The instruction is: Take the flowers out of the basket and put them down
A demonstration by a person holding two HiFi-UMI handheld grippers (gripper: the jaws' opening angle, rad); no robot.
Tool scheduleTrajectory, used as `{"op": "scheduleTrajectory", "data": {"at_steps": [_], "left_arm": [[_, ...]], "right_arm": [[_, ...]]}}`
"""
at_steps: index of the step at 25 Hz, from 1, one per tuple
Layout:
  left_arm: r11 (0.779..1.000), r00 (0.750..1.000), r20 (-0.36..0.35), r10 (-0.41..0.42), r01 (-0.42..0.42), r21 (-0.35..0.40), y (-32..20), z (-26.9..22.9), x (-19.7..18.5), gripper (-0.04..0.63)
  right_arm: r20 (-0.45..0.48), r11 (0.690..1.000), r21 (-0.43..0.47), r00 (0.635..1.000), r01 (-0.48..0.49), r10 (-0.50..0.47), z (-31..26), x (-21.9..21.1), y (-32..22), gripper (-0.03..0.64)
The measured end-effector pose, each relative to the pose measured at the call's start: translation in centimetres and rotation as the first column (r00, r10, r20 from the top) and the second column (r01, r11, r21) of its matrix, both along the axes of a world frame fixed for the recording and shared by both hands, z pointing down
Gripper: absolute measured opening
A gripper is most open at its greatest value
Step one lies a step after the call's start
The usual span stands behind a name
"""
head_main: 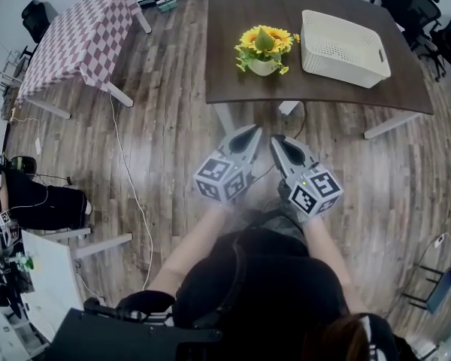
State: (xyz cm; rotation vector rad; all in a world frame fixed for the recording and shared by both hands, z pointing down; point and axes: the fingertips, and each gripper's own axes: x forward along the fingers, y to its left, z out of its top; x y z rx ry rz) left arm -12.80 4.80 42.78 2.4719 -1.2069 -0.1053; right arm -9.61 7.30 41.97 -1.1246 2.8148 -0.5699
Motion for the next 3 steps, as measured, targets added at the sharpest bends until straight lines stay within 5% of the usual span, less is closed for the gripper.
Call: {"op": "scheduleTrajectory", "data": {"at_steps": [3], "left_arm": [[1.0,1.0,-0.001,-0.011,0.011,-0.024,-0.01,1.02,-1.16,0.0]], "right_arm": [[0.0,1.0,-0.014,1.0,0.008,-0.008,0.77,-0.94,-0.01,0.0]]}}
